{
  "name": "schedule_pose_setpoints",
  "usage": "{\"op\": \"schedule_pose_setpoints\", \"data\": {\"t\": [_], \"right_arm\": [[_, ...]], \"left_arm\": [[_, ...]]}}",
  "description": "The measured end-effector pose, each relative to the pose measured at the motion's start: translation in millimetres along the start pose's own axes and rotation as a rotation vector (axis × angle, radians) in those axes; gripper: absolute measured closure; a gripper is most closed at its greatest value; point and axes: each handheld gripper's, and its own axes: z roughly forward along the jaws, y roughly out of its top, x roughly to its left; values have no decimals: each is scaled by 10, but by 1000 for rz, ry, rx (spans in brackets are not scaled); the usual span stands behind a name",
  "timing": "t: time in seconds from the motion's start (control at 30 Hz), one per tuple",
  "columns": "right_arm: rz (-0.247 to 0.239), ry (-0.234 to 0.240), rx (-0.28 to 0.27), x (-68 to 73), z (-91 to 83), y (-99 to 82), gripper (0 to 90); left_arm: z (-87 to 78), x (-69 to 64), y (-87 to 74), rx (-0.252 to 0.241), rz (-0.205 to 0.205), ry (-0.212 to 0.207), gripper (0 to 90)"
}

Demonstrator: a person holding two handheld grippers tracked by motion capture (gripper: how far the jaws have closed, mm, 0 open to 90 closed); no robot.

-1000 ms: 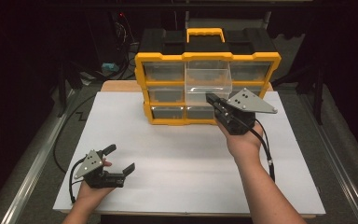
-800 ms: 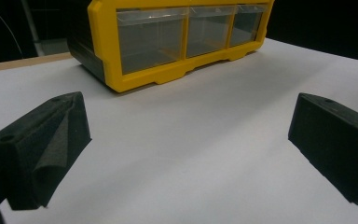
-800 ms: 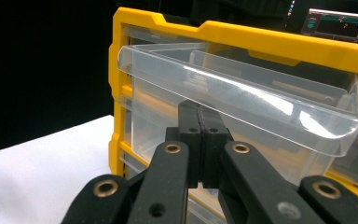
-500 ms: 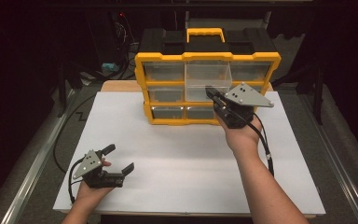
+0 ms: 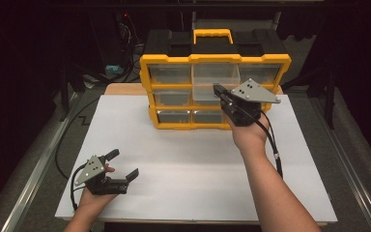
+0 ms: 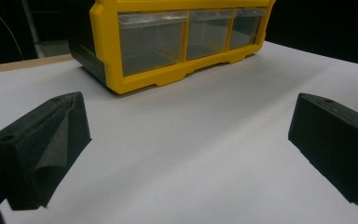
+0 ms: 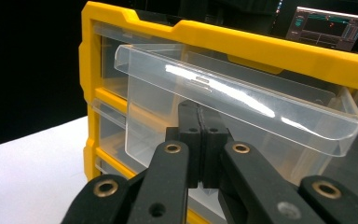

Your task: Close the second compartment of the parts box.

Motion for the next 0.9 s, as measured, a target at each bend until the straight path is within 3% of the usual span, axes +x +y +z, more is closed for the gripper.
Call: {"op": "schedule_pose_setpoints", "data": {"t": [0.9], "right_arm": [[-6,-45,33,-157,263,50,900]], "left_arm": [[0,2,0,0,-1,-1,3]]}}
